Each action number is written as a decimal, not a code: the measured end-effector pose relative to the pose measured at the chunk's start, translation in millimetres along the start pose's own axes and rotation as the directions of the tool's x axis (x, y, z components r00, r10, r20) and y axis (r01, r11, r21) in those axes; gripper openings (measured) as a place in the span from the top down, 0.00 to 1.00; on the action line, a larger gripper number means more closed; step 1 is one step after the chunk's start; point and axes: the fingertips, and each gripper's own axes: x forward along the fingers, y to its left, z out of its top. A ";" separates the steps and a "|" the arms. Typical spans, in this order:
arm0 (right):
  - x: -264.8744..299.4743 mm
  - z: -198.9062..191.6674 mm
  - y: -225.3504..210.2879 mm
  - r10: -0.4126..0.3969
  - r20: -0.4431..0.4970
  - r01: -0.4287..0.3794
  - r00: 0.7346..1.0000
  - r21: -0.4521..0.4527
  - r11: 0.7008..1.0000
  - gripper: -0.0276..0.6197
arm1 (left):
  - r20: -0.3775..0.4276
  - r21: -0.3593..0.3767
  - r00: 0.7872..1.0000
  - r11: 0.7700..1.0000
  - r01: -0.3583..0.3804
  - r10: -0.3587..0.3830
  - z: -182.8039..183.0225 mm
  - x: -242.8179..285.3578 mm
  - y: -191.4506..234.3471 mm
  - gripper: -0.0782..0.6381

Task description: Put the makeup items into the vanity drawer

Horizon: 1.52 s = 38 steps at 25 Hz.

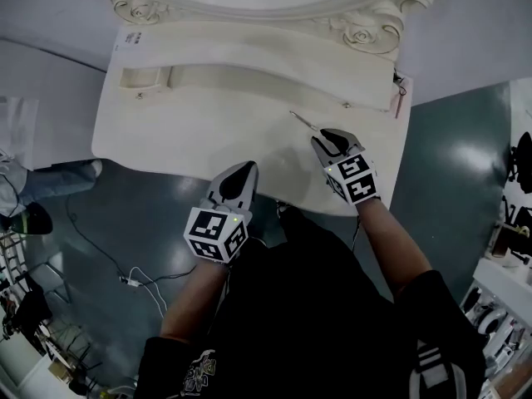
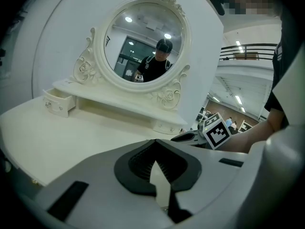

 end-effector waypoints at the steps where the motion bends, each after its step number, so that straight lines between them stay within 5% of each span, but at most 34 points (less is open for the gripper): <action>1: 3.0 -2.0 -2.0 0.003 -0.011 -0.003 1.000 -0.009 1.000 0.80 | -0.001 -0.002 1.000 1.000 -0.004 0.004 -0.5 -0.1 -0.3 0.89; 14: 32.5 -13.3 -15.5 0.016 -0.086 -0.019 0.996 -0.029 0.999 0.80 | 0.015 -0.048 0.997 0.996 -0.075 0.076 -10.2 -18.1 13.7 0.89; 20: 33.2 -10.1 -19.7 -0.002 -0.084 0.002 0.996 0.000 1.000 0.87 | 0.027 -0.055 0.996 0.995 -0.081 0.082 -10.3 -23.4 18.1 0.89; 30: 13.3 44.3 20.8 0.056 0.055 -0.057 0.997 0.013 0.998 0.88 | 0.066 -0.051 0.993 0.994 -0.098 0.101 1.6 -37.3 25.6 0.89; 38: -4.7 126.5 97.2 0.196 0.228 -0.194 0.954 -0.033 0.981 0.88 | 0.118 -0.053 0.982 0.988 -0.143 0.149 16.1 -65.4 45.0 0.89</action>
